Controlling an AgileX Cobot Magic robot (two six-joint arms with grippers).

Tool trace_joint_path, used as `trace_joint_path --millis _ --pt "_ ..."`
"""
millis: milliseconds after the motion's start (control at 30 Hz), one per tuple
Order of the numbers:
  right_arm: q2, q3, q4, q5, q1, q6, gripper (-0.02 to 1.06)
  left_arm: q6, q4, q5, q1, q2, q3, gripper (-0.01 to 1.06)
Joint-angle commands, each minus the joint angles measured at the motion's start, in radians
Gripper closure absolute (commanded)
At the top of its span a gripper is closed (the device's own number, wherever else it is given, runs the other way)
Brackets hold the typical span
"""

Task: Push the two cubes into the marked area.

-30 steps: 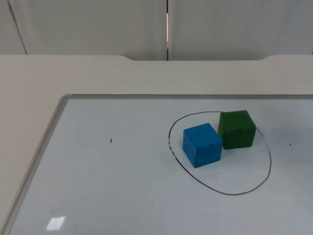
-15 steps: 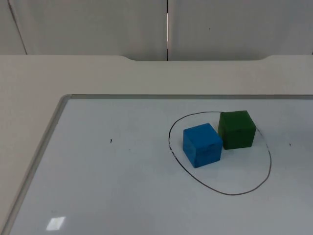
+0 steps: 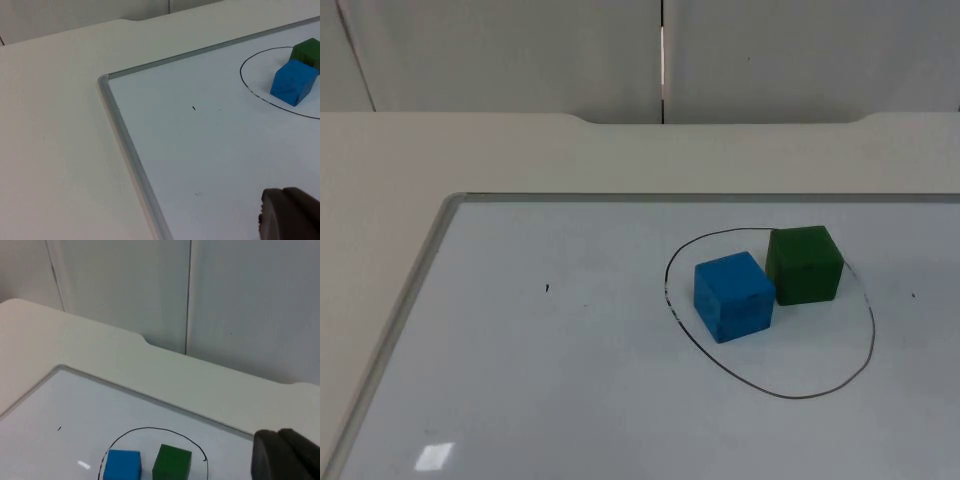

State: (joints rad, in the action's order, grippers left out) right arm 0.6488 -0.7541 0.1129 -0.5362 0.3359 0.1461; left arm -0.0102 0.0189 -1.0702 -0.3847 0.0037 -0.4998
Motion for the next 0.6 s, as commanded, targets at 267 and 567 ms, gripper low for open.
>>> trace_joint_path --millis 267,567 --pt "-0.188 0.129 -0.005 -0.062 -0.004 0.001 1.05 0.001 -0.004 -0.004 0.002 -0.004 0.005 1.05" --pt "-0.385 0.194 -0.003 -0.246 -0.004 -0.007 1.05 0.001 -0.004 -0.004 0.002 -0.004 0.005 1.05"
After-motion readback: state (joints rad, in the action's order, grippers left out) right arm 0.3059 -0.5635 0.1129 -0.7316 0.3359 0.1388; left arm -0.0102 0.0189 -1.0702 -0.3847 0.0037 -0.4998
